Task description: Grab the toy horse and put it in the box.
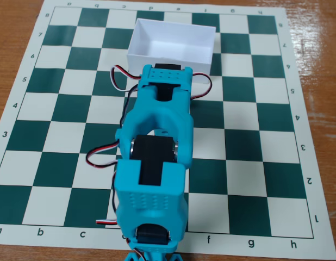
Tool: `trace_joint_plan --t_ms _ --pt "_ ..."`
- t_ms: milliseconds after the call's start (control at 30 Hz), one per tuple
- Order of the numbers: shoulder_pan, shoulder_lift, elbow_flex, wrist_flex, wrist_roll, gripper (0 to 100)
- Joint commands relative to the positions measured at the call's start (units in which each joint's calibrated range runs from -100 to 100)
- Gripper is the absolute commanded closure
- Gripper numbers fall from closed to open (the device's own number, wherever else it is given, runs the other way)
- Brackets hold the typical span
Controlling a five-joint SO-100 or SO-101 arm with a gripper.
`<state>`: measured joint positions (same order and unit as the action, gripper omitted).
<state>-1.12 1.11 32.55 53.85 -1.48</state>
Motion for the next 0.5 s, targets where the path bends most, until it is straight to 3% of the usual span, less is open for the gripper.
trace_joint_plan --t_ms 0,100,167,267,467 --pt "-1.09 1.11 -2.37 -0.53 -0.2 63" --pt "-1.09 2.17 -2.28 -0.86 -0.69 69" --pt "-1.09 2.79 -2.28 -1.44 -0.69 86" --pt "-1.09 3.5 -2.19 -2.27 -0.69 99" --pt "-0.59 1.28 -1.28 -3.35 0.78 100"
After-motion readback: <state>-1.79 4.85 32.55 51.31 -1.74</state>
